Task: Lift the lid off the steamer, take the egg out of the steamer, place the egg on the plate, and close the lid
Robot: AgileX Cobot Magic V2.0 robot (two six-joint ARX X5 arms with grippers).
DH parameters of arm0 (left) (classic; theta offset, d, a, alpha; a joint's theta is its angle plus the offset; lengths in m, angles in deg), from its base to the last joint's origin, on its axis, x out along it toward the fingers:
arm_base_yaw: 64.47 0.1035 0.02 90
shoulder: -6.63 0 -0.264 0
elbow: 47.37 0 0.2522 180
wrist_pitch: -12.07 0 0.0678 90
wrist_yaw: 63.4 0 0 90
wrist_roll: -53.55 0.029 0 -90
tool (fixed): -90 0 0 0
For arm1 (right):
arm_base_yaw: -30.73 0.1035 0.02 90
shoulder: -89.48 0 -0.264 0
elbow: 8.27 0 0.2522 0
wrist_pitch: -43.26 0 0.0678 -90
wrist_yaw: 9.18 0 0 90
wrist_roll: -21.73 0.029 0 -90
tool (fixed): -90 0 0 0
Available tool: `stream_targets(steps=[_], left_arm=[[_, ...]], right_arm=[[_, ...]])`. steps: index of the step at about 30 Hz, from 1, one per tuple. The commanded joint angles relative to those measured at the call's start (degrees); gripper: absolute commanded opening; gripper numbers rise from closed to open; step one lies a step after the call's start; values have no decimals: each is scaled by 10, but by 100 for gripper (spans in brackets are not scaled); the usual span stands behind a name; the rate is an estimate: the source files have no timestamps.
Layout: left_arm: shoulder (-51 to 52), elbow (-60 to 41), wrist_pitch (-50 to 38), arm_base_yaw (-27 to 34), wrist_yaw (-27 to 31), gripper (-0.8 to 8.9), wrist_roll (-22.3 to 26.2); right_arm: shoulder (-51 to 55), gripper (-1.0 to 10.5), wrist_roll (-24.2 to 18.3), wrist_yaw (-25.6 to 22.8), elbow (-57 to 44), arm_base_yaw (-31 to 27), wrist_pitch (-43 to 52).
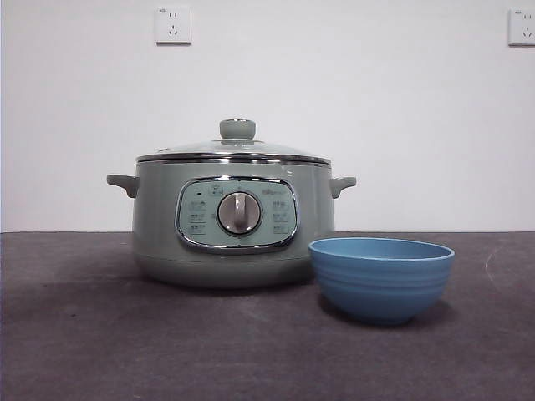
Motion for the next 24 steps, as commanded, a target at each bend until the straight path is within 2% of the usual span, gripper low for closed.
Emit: stream_targets(steps=[1,21,24], left_arm=[[1,-5,-1,0,-1,-4,0],[1,-5,-12,0,-1,-3,2],[3,-5,-35,8,19,-3,33]], right_arm=[[1,0,3,0,-5,1,3],[1,0,3,-1,-5,1,3],[1,0,3,-2,-5,1,3]])
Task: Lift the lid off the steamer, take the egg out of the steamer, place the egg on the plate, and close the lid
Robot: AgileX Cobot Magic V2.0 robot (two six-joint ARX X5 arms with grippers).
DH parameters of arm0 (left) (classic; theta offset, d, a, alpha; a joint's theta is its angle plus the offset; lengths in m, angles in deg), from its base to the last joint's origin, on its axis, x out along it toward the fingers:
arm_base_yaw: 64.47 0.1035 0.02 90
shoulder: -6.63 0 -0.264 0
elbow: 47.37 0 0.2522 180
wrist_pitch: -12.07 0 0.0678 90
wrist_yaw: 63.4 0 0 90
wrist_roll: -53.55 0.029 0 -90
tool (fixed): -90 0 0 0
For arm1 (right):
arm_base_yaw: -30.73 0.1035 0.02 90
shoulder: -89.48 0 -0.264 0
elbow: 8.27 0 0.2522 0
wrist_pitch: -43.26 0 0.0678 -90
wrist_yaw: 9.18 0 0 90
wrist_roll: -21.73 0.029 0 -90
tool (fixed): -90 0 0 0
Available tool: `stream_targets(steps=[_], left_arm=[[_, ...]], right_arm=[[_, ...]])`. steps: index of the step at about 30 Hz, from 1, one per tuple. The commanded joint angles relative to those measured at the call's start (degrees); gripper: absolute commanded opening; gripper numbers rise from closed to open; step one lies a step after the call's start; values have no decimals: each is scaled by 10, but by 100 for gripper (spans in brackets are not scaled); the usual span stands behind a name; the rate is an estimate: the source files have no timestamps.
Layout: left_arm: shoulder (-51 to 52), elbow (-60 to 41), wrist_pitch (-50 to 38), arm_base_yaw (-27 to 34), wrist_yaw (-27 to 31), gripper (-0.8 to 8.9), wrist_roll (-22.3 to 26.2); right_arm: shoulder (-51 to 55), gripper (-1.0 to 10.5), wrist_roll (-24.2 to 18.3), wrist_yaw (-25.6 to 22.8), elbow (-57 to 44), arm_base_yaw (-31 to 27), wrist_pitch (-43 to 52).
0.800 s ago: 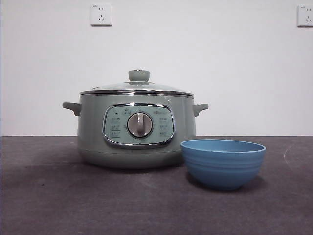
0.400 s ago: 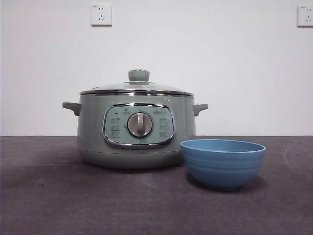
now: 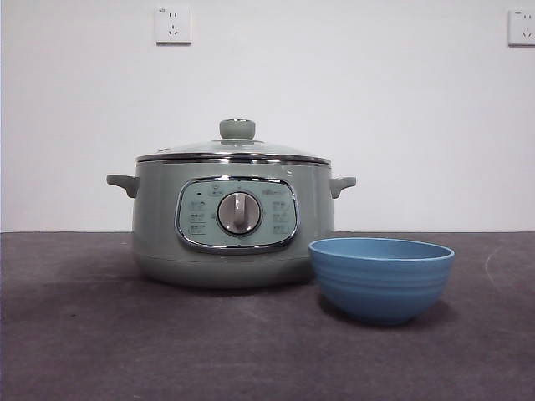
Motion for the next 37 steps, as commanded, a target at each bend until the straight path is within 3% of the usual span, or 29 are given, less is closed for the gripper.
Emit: stream_targets(steps=[1,4,9,17,27,37], left_arm=[[11,-5,-46,18,33,-3,49],[32,-10,-134,72,38,-3,92],[120,-79,-279,184,38,-3,97],[300,-332,-453,300,117,-3,98],[462,-618,-518,333,116,-3,39],[534,-762,-534,333,120,-3,31]], right_arm=[[1,0,3,-1,-5,1,3],[1,0,3,-1,-5,1,3],[1,0,3,-1,-5,1,3],[1,0,3,-1,-5,1,3],[1,0,3,-1,-5,1,3],[1,0,3,-1,-5,1,3]])
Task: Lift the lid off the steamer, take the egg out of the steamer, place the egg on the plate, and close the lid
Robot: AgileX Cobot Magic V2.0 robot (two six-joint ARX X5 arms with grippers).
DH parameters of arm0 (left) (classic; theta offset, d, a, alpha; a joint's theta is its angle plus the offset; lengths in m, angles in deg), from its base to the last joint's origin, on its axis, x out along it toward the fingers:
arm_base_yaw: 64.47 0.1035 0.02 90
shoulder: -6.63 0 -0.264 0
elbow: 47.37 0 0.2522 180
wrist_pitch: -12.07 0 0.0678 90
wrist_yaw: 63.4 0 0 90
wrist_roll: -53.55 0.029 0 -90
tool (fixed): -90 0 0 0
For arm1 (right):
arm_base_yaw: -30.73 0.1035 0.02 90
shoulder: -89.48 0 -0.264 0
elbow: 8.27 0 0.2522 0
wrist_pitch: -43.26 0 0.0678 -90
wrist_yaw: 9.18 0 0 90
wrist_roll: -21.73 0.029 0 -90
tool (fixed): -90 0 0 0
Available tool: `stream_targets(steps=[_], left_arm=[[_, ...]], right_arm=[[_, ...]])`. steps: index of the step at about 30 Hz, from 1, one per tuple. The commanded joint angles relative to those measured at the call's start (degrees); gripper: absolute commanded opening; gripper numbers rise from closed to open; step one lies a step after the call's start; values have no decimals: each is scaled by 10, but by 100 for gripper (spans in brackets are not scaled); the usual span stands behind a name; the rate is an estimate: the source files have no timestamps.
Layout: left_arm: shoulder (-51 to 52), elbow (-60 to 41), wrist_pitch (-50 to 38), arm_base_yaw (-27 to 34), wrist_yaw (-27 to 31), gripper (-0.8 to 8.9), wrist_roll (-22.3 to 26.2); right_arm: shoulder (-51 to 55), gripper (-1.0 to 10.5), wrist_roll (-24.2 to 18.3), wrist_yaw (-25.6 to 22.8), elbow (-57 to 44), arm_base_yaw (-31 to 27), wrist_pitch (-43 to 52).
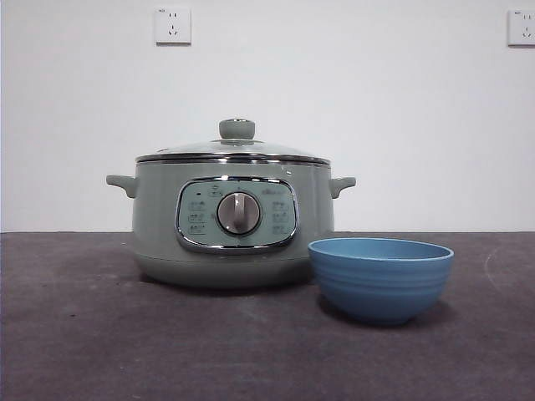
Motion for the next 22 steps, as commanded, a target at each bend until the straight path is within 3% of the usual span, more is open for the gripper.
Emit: stream_targets(steps=[1,6,22], left_arm=[[15,-30,-7,3,5,-3,-17],[39,-62,1,3,15,-3,-49],[50,-62,12,3,15,-3,-59]], right_arm=[[1,0,3,0,-5,1,3],[1,0,3,0,-5,1,4],[1,0,3,0,-5,1,3]])
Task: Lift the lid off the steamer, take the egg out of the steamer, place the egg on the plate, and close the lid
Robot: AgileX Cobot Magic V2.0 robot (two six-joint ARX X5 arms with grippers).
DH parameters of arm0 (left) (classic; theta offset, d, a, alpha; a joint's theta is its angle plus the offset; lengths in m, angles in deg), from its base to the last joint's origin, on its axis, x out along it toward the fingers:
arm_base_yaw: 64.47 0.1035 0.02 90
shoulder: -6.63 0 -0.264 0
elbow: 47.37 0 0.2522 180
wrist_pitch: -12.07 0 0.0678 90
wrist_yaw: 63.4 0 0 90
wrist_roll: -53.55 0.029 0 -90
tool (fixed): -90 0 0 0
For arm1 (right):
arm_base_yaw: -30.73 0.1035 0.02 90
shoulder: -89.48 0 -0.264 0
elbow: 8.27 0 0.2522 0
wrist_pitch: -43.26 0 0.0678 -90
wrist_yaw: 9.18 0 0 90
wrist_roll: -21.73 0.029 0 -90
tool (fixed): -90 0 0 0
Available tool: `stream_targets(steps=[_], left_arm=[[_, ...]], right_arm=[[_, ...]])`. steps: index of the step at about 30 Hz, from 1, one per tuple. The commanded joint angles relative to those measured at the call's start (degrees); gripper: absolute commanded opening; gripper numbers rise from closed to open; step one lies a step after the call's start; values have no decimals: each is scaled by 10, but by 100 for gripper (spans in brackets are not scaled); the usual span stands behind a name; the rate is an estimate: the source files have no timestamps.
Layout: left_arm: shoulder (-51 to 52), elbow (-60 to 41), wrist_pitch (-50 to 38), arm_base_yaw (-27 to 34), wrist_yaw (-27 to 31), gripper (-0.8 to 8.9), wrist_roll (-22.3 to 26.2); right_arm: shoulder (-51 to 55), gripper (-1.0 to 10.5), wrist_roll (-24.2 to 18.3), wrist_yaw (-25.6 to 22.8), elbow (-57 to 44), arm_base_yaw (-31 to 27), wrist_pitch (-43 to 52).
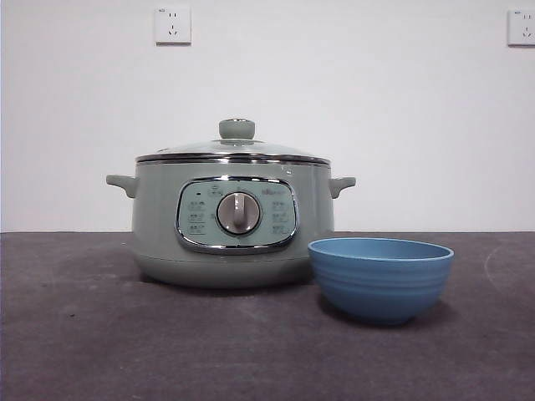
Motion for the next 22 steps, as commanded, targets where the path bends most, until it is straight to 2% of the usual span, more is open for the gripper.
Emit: stream_targets(steps=[1,11,15,17,19,22], left_arm=[[1,-8,-2,3,0,-3,-4],[1,-8,-2,3,0,-3,-4],[1,-8,-2,3,0,-3,-4],[1,-8,-2,3,0,-3,-4],[1,-8,-2,3,0,-3,-4],[1,-8,-2,3,0,-3,-4]], right_arm=[[1,0,3,0,-5,1,3],[1,0,3,0,-5,1,3],[3,0,-13,-3,-5,1,6],[12,0,-35,-29,-5,-9,16],[30,0,-38,-61,-6,-33,43],[61,0,-35,-56,-14,-92,98]])
